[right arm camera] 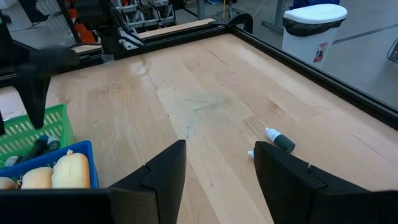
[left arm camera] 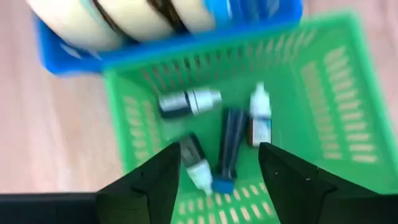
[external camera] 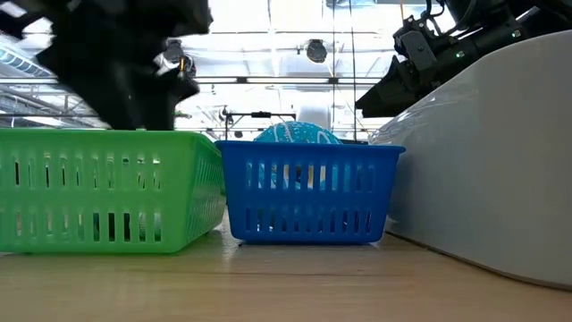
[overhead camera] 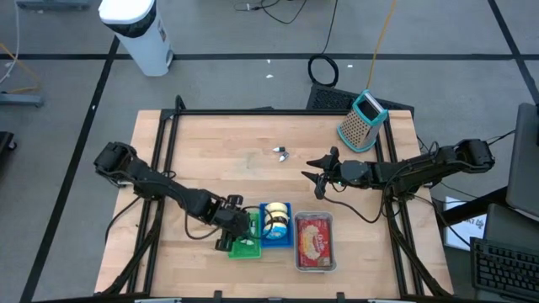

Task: Pick & Place Food Item
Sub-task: Put the dark green food coloring bottle into the green bin

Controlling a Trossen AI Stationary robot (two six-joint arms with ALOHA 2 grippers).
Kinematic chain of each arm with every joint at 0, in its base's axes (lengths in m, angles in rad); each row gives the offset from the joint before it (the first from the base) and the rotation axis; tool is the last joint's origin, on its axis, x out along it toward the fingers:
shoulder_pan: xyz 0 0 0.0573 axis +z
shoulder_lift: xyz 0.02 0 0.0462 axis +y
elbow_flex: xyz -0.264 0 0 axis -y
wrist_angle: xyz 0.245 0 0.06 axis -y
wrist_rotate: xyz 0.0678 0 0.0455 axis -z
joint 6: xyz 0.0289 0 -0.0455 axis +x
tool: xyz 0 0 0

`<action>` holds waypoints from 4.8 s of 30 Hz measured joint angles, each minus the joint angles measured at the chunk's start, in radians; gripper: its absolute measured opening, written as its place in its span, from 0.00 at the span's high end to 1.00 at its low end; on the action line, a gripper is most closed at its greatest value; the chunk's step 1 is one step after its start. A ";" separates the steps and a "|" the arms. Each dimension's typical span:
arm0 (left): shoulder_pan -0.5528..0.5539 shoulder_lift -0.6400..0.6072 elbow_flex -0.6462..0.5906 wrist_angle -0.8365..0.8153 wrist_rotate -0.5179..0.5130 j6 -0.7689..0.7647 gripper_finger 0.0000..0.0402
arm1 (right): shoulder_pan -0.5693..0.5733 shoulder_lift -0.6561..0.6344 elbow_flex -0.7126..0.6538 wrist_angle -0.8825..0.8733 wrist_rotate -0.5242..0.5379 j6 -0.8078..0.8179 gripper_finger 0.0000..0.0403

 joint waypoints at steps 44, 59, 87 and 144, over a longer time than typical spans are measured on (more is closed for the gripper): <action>0.728 0.182 0.052 0.545 0.062 0.138 0.30 | -0.001 0.009 0.000 -0.056 0.016 -0.011 0.55; 0.697 -0.399 -0.125 0.446 0.149 0.175 0.30 | -0.349 0.325 0.256 -0.128 -0.414 -0.245 0.55; 0.695 -0.497 -0.375 0.567 -0.002 0.130 0.30 | -0.478 0.819 0.742 -0.556 -0.472 -0.467 0.61; 0.490 -0.305 -0.373 0.902 0.082 0.250 0.30 | -0.129 0.513 0.741 -0.429 -0.466 -0.494 0.85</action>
